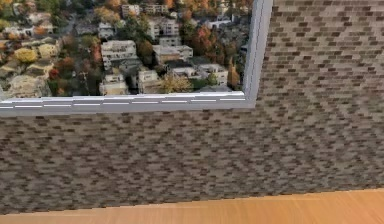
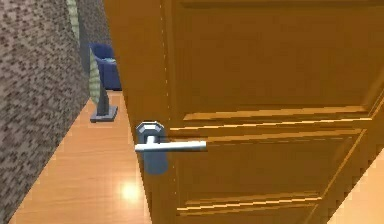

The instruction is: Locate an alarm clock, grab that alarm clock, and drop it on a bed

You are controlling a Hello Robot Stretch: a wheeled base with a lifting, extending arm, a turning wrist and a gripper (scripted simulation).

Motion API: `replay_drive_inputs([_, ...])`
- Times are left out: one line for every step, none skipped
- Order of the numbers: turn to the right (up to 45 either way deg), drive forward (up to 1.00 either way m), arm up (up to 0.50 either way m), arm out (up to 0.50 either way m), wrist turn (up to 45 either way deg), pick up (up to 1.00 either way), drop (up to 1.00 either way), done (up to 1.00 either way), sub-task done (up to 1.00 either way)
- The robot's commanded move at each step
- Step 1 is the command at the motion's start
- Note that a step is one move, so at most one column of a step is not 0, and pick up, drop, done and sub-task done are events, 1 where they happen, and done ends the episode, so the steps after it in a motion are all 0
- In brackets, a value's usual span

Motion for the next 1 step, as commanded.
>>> replay_drive_inputs([0.0,0.20,0.00,0.00,0.0,0.00,0.00,0.00,0.00])
